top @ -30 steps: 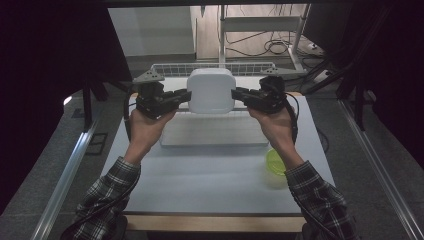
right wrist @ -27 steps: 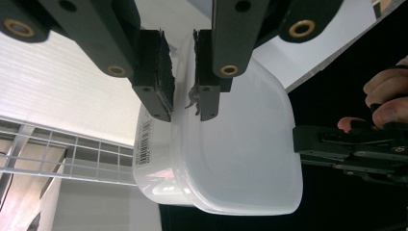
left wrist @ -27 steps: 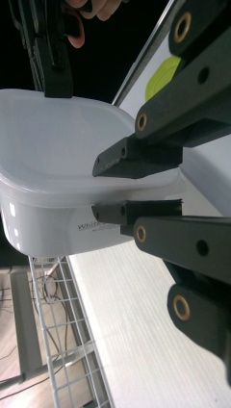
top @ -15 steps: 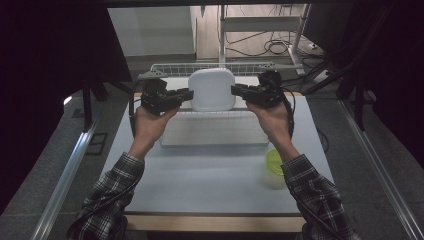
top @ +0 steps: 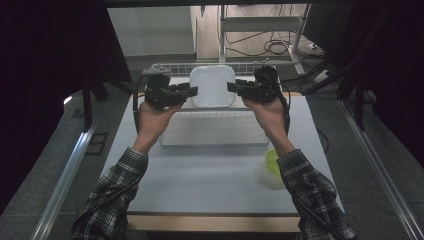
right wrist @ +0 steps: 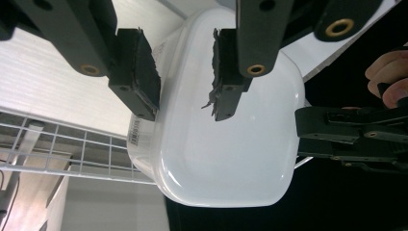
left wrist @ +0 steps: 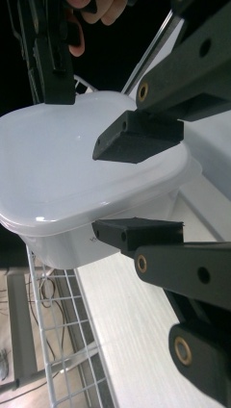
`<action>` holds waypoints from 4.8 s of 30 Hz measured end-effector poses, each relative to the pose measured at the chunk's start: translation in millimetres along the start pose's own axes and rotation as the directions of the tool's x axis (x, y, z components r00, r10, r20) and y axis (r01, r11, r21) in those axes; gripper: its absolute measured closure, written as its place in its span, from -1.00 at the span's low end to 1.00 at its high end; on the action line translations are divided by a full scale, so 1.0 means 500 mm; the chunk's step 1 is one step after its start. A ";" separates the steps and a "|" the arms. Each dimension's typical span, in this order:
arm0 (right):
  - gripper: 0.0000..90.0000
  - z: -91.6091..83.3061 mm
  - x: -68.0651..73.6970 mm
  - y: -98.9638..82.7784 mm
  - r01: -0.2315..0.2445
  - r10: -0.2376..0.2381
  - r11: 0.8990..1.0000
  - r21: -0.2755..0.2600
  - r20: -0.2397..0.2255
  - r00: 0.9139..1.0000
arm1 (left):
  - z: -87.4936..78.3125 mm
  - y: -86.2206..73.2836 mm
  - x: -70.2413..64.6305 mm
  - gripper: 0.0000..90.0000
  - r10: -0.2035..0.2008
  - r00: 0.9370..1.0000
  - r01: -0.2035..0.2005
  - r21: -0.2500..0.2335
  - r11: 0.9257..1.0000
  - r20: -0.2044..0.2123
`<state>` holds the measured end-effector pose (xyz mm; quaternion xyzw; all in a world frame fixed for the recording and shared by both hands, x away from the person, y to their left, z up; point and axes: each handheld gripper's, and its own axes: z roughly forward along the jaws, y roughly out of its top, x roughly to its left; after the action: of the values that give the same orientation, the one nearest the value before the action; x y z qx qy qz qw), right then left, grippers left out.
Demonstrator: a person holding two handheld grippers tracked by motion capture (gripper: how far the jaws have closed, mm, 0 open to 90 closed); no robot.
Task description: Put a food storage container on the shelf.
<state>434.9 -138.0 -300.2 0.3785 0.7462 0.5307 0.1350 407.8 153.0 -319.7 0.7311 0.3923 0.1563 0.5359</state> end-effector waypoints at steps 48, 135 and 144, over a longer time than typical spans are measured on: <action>-0.23 0.036 -0.012 0.019 0.081 -0.079 0.997 -0.015 0.071 0.994 | 0.030 0.015 0.023 -0.51 0.005 1.000 -0.005 -0.037 0.999 -0.021; -0.91 -0.108 0.020 -0.335 0.140 -0.133 0.984 0.108 -0.072 0.988 | -0.073 -0.381 -0.062 -0.84 0.130 0.983 -0.141 0.080 0.987 0.129; -0.92 -0.117 0.025 -0.372 0.182 -0.179 0.978 0.102 -0.037 0.983 | -0.072 -0.419 -0.070 -0.86 0.115 0.983 -0.131 0.116 0.985 0.140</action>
<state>312.7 -197.6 -440.4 0.3087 0.8062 0.4813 0.1523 276.7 175.7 -489.3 0.7948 0.3187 0.1151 0.5034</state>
